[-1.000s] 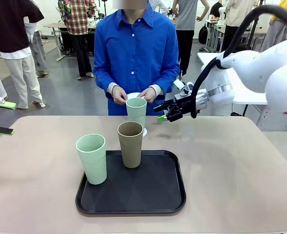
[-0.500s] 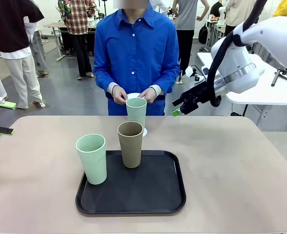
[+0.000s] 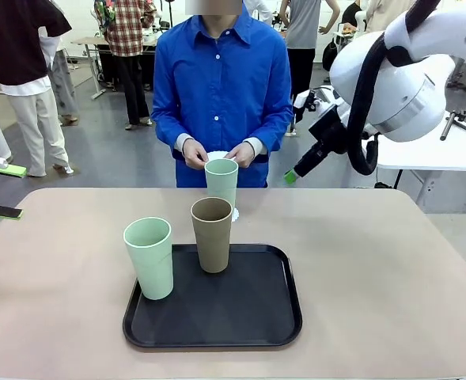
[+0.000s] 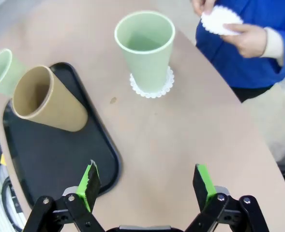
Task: Place coasters on the table and set cups on them.
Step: Pick up one Reusable plastic cup and place it on a coaster set by the human, then take one Reusable plastic cup from the Flat Tray and place it on a coaster set by the human.
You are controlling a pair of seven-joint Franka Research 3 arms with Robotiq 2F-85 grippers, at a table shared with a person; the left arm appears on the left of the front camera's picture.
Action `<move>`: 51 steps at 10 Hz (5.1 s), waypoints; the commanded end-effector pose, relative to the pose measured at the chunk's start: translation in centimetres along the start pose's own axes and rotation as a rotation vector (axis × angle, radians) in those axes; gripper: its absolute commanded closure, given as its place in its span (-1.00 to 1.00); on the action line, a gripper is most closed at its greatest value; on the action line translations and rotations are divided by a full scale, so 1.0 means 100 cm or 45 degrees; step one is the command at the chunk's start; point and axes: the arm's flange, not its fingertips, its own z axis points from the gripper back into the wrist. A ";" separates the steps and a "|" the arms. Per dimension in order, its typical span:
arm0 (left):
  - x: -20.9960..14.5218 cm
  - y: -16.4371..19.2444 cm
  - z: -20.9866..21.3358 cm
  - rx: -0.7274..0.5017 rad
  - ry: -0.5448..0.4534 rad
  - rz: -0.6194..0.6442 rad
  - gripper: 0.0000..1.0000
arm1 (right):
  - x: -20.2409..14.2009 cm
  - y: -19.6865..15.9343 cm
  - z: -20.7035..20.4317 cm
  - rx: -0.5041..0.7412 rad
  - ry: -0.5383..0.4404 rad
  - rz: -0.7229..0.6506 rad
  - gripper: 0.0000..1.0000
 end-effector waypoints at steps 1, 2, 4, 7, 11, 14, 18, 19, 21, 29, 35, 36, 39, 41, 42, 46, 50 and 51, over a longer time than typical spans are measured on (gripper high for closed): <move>0.000 0.000 0.001 -0.018 -0.007 -0.010 -1.00 | 0.025 0.022 0.005 -0.005 0.078 -0.029 -1.00; 0.000 0.000 0.001 -0.018 -0.007 -0.010 -1.00 | 0.034 0.024 0.000 -0.020 0.104 -0.034 -1.00; 0.000 0.000 0.001 -0.018 -0.007 -0.010 -1.00 | 0.043 0.020 -0.015 -0.053 0.191 -0.081 -1.00; 0.000 0.000 0.001 -0.018 -0.007 -0.010 -1.00 | 0.034 0.029 -0.006 -0.049 0.132 -0.041 -1.00; 0.000 0.000 0.001 -0.018 -0.007 -0.010 -1.00 | 0.034 0.029 -0.006 -0.049 0.132 -0.041 -1.00; 0.000 0.000 0.001 -0.018 -0.007 -0.010 -1.00 | 0.034 0.029 -0.006 -0.049 0.132 -0.041 -1.00; 0.000 0.000 0.001 -0.018 -0.007 -0.010 -1.00 | 0.034 0.029 -0.006 -0.049 0.132 -0.041 -1.00; 0.000 0.000 0.001 -0.018 -0.007 -0.010 -1.00 | 0.034 0.029 -0.006 -0.049 0.132 -0.041 -1.00; 0.000 0.000 0.001 -0.018 -0.007 -0.010 -1.00 | 0.034 0.029 -0.006 -0.049 0.132 -0.041 -1.00; 0.000 0.000 0.001 -0.018 -0.007 -0.010 -1.00 | -0.052 0.020 0.103 -0.397 0.462 -0.608 -1.00; 0.000 0.000 0.001 -0.018 -0.007 -0.010 -1.00 | -0.173 0.018 0.112 -0.338 0.346 -0.839 -1.00; 0.000 0.000 0.001 -0.018 -0.007 -0.010 -1.00 | -0.179 0.018 0.112 -0.340 0.283 -0.835 -1.00; 0.000 0.000 0.001 -0.018 -0.007 -0.010 -1.00 | -0.173 0.015 0.115 -0.353 0.388 -0.852 -1.00; 0.000 0.000 0.001 -0.018 -0.007 -0.010 -1.00 | -0.170 0.017 0.134 -0.101 0.257 -0.858 -1.00; 0.000 0.000 0.001 -0.018 -0.007 -0.010 -1.00 | -0.166 0.004 0.157 0.099 0.205 -0.940 -1.00; 0.000 0.000 0.001 -0.018 -0.007 -0.010 -1.00 | -0.192 -0.082 0.224 0.602 0.002 -1.304 -1.00; 0.000 0.000 0.001 -0.018 -0.007 -0.010 -1.00 | -0.284 -0.147 0.214 0.953 -0.307 -1.353 -1.00; 0.000 0.000 0.001 -0.018 -0.007 -0.010 -1.00 | -0.306 -0.152 0.209 0.987 -0.351 -1.365 -1.00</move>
